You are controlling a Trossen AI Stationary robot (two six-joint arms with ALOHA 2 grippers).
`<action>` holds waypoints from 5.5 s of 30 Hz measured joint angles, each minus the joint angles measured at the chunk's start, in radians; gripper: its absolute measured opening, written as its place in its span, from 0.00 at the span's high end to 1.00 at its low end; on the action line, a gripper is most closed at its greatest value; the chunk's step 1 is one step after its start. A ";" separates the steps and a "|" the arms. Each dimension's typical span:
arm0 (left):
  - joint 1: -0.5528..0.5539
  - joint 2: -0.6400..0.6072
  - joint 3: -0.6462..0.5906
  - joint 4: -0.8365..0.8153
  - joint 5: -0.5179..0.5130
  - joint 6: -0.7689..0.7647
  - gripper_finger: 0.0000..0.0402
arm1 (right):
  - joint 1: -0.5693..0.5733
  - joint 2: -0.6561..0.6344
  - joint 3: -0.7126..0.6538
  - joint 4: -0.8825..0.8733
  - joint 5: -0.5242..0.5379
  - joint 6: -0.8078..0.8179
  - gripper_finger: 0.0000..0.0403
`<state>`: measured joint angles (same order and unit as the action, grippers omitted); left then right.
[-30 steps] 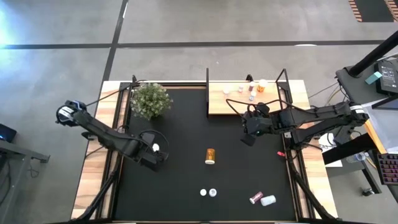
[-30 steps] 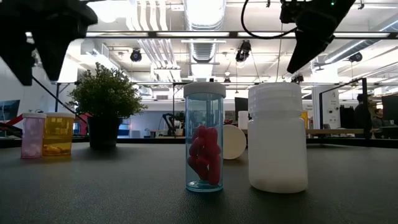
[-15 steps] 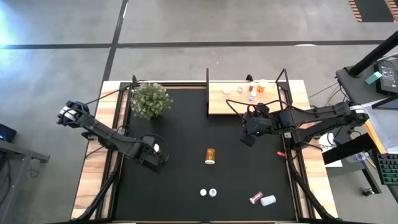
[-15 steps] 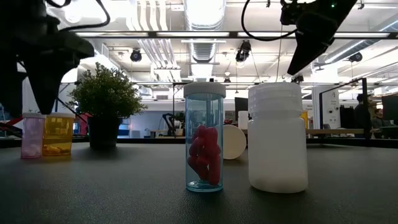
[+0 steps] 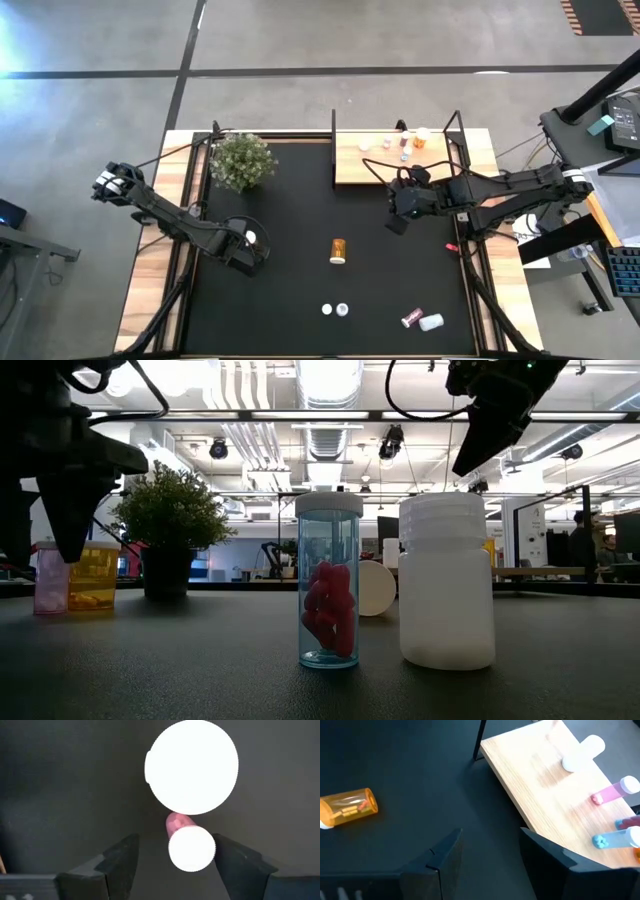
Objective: Pick and place medicine bottles onto shelf by color
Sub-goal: Put the left pink pill bottle on the shelf aligned with the other pink pill bottle
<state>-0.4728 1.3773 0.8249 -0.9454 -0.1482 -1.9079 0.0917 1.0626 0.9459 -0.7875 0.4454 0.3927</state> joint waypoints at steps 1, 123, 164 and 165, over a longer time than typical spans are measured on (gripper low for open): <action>0.000 0.000 0.000 0.003 0.000 0.000 0.42 | 0.000 0.000 0.000 0.005 0.000 0.000 0.54; 0.558 0.599 0.642 0.159 0.108 1.632 0.77 | -0.001 0.002 -0.018 0.046 0.029 0.131 0.54; 0.534 0.220 0.643 -0.065 0.113 1.379 0.47 | 0.000 0.133 -0.018 0.467 0.027 0.012 0.54; 0.532 0.195 0.638 -0.068 0.113 1.363 0.47 | 0.000 0.159 -0.018 0.496 0.026 -0.003 0.54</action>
<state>0.0587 1.5725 1.4626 -1.0137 -0.0352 -0.5449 0.0914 1.2220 0.9277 -0.2917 0.4715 0.3896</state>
